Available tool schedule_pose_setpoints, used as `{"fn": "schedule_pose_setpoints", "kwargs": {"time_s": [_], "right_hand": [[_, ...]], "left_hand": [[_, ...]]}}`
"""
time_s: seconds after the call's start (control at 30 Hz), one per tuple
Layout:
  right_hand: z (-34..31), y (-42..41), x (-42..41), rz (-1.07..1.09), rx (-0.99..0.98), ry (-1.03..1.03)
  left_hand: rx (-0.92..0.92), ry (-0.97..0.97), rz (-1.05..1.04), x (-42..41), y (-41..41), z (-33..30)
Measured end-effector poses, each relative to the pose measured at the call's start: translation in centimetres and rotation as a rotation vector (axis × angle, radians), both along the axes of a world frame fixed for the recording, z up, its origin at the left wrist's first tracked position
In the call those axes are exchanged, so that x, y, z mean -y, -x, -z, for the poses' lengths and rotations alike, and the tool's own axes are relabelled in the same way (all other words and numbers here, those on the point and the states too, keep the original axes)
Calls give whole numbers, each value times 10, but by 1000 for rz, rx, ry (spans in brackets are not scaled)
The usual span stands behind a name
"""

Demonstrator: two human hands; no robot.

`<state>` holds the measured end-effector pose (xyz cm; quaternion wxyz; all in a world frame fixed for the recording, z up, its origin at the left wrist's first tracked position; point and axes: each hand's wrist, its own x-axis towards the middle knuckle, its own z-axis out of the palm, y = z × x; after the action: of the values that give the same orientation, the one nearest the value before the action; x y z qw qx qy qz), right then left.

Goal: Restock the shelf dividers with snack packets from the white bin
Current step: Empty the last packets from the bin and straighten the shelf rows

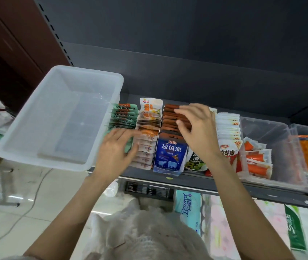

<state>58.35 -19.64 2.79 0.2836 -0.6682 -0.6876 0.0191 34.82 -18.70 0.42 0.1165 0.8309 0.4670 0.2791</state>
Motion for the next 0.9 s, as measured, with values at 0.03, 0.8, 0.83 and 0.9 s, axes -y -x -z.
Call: {"fn": "schedule_pose_setpoints", "kwargs": {"time_s": [0.03,0.8,0.83,0.9], "right_hand": [[1,7,0,-26,11,19],[-8,57,-84,-89,475,325],[-10,57,-84,-89,426,353],[-12,54,-86,-122,324,408]], "left_hand": [[0,-12,-21,-4,8,0],[-493,-359,542,-87,-11,7],[-481,-373,540,-89,-14,5],[-490,-396,536,-95,-18,1]]}}
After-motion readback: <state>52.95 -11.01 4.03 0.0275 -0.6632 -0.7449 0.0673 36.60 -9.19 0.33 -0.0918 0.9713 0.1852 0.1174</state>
